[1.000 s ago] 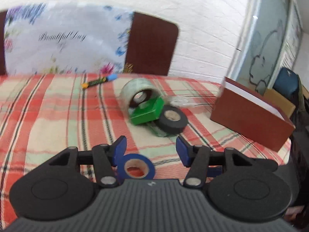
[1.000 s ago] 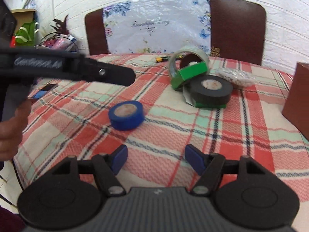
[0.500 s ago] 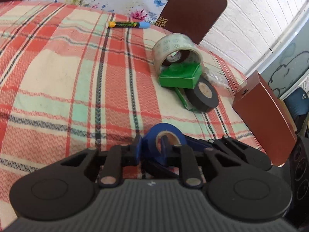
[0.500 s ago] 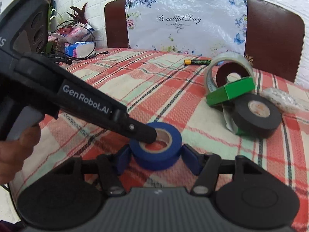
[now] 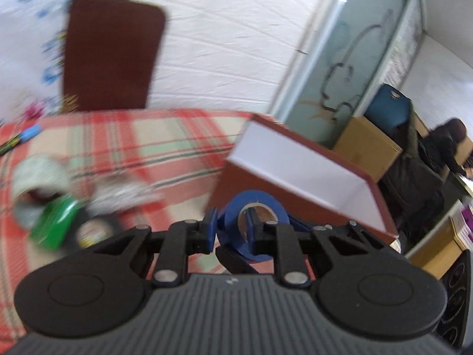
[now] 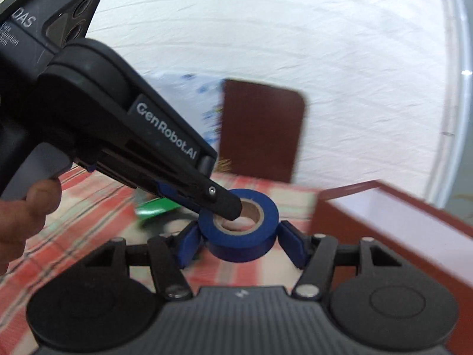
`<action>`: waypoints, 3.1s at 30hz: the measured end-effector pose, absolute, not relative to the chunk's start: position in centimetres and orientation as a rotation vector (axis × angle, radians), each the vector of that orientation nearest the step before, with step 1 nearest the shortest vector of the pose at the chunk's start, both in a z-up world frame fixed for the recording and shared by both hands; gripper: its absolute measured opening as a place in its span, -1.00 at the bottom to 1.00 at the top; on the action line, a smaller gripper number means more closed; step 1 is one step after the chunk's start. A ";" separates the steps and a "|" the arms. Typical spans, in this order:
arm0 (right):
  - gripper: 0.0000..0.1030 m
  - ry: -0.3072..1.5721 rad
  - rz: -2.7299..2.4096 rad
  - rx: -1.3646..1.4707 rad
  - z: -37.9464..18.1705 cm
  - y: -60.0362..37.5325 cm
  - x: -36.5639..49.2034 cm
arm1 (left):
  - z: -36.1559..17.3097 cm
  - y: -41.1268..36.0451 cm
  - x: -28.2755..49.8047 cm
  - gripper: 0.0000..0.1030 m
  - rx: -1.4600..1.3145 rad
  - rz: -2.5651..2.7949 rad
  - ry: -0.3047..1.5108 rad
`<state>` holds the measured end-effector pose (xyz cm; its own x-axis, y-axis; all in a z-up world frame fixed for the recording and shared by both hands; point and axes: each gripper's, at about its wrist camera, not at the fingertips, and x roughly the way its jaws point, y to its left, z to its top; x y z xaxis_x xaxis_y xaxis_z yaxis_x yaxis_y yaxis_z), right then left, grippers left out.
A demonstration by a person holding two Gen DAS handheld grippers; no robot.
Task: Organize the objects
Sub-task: 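Carry the blue tape with the left gripper into the brown box, release, then move the left gripper back toward the tape pile, then grasp the black tape roll with the left gripper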
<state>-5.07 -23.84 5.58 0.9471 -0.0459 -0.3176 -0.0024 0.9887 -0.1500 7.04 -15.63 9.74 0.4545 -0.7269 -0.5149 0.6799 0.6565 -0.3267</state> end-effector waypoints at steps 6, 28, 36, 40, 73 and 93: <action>0.15 0.250 -0.192 -0.121 7.5 -30.1 -6.3 | 11.0 -23.0 6.6 -0.57 -0.019 -0.954 0.625; 0.26 0.274 -0.357 0.044 5.4 -38.2 -6.7 | 9.3 -31.6 5.4 -0.55 0.127 -0.971 0.657; 0.32 0.264 -0.378 0.055 5.2 -37.5 -7.6 | 9.7 -30.7 4.3 -0.30 0.182 -0.880 0.624; 0.34 0.242 -0.368 0.065 5.3 -37.7 -7.8 | 10.2 -29.2 3.5 -0.15 0.184 -0.842 0.596; 0.60 0.537 -0.070 0.021 0.4 -22.8 -4.1 | 1.3 -7.1 5.1 -0.01 0.155 -0.379 0.782; 0.70 0.672 0.041 -0.010 -1.3 -17.8 0.9 | 0.4 0.0 7.3 0.10 0.085 -0.249 0.717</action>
